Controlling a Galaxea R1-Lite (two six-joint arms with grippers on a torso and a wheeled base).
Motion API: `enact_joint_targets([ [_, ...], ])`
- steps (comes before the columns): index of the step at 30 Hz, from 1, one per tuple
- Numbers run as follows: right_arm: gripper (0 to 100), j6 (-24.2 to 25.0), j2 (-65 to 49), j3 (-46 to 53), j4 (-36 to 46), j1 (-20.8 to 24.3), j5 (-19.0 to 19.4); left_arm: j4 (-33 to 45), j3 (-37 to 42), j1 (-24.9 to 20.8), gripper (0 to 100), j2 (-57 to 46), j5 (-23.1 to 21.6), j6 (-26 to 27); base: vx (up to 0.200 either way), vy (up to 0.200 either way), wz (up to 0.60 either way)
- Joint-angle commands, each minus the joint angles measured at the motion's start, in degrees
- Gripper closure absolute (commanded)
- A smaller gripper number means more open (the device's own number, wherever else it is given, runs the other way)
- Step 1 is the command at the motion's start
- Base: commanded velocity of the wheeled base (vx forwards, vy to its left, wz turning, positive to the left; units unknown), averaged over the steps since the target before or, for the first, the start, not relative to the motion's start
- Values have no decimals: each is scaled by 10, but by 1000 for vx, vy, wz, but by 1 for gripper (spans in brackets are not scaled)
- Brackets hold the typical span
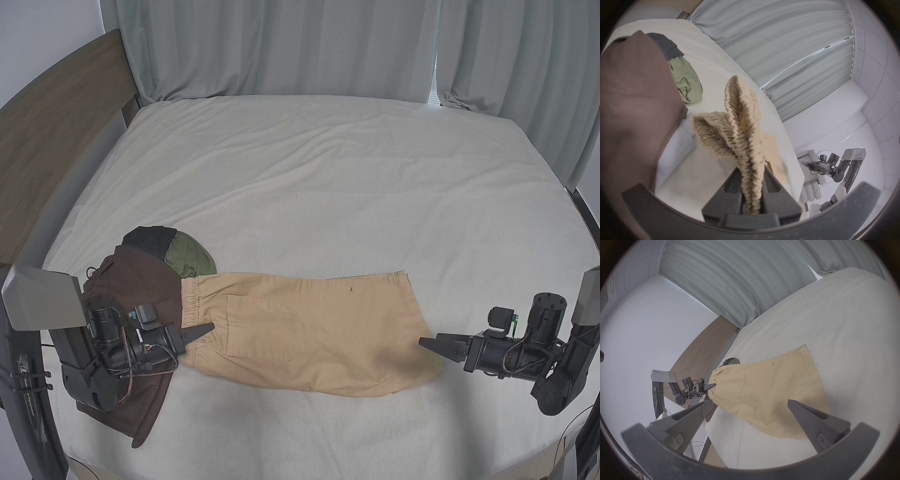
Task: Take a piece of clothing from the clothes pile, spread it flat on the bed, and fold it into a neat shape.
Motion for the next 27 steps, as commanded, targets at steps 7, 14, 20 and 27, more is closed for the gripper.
enact_joint_targets([
  [7, 0, -1, 7, 0, 0, 3, 0, -1, 9, 5, 100, -27, -1, 1, 0, 0, 0],
  [14, 0, -1, 7, 0, 0, 3, 0, -1, 12, -31, 100, -43, 4, 1, 0, 0, 0],
  [20, 0, -1, 7, 0, -1, 3, 0, 0, 9, -68, 100, -64, 11, -3, 0, 0, 0],
  [27, 0, -1, 6, 0, -1, 3, 0, 0, -10, -109, 100, -64, 50, -6, 0, 0, 0],
])
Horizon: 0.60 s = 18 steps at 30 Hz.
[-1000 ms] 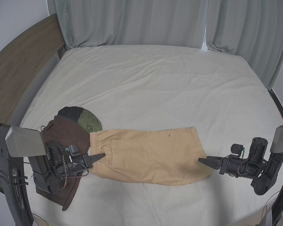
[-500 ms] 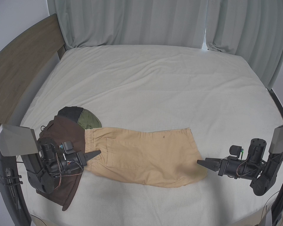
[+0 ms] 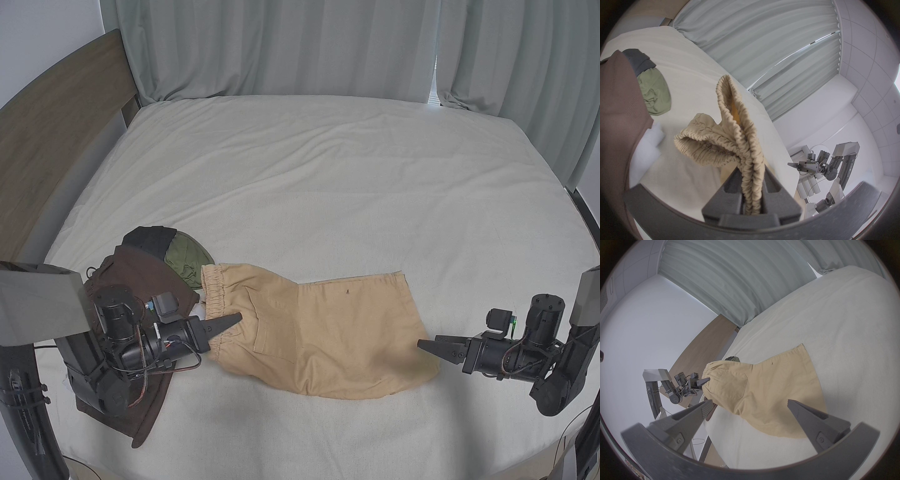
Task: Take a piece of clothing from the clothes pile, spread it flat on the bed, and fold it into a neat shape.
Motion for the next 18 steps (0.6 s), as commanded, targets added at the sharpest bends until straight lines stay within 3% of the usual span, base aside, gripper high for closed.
enact_joint_targets([
  [1, 0, 0, 0, 0, -1, -1, 0, 0, -12, -24, 100, -3, 5, -1, 0, 0, 0],
  [10, 0, 0, 0, -2, -1, -1, 0, 2, -60, -78, 100, 7, 45, -27, 0, 0, 0],
  [18, 0, 0, -1, -3, -1, -2, 0, 4, -101, -117, 100, 21, 53, -51, 0, 0, 0],
])
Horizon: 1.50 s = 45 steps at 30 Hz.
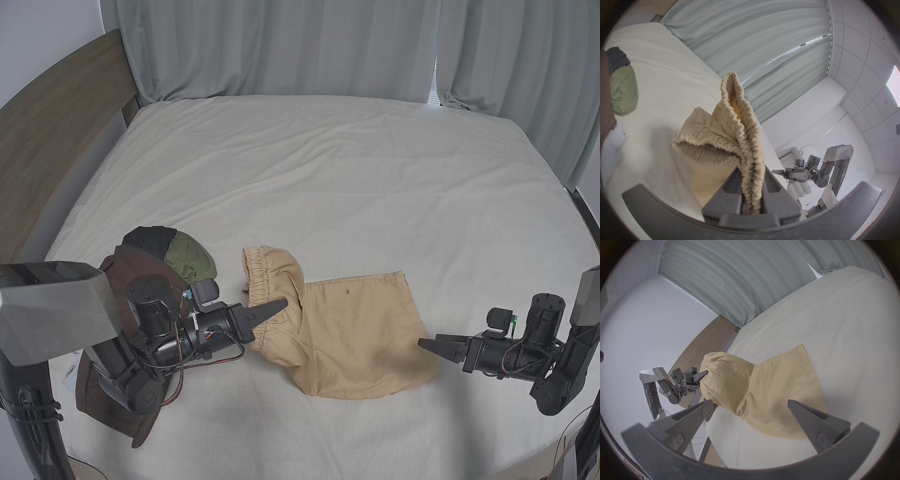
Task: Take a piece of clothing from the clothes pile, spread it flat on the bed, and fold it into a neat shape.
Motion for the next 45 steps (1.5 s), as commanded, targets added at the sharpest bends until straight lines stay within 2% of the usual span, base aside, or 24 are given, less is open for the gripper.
enact_joint_targets([
  [1, 0, 0, -1, -1, 0, -1, 0, -2, -20, -21, 100, 19, 5, -1, 0, 0, 0],
  [8, 0, 0, -2, -4, 0, -4, 0, -1, -42, -39, 100, 29, 12, -7, 0, 0, 0],
  [14, 0, 0, 0, -9, 0, -5, 0, -1, -77, -59, 100, 44, 11, -56, 0, 0, 0],
  [26, 0, 0, -2, -26, 0, -37, 0, 8, -144, -103, 100, 105, 13, -67, 0, 0, 0],
  [45, 0, 5, -4, -55, 0, -71, 0, 19, -211, -129, 100, 156, 13, -92, 0, 0, 0],
])
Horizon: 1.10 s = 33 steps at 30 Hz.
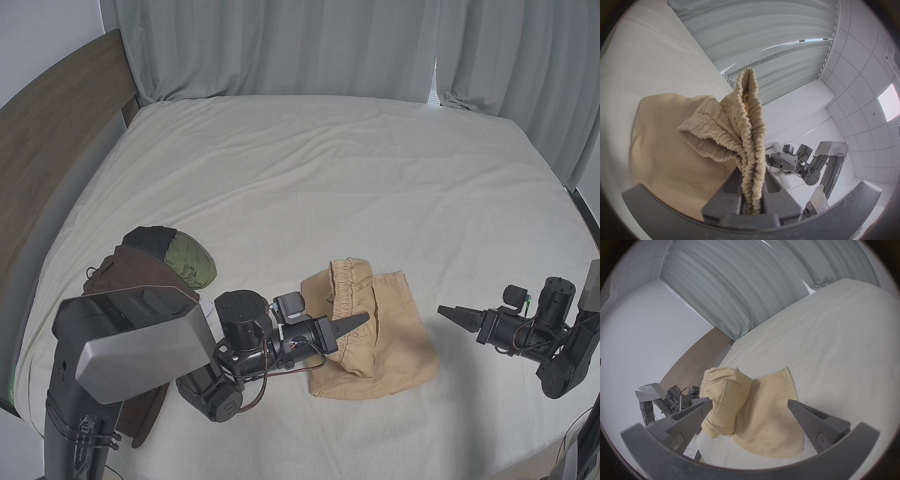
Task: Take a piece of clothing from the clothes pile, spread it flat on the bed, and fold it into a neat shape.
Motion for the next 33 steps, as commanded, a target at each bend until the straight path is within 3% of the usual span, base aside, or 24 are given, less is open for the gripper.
enact_joint_targets([
  [1, 0, 1, 0, -4, 0, -2, 0, 0, -11, -2, 100, 15, 0, -4, 0, 0, 0],
  [18, 0, 0, -1, -4, 0, -1, 0, 15, -44, -15, 100, 39, 12, -14, 0, 0, 0],
  [19, 0, 0, -2, -4, 0, -1, 0, 18, -46, -15, 0, 39, 16, -14, 0, 0, 0],
  [33, 0, 0, 1, -2, 0, 3, 0, 18, -55, -8, 0, 46, 27, -13, 0, 0, 0],
])
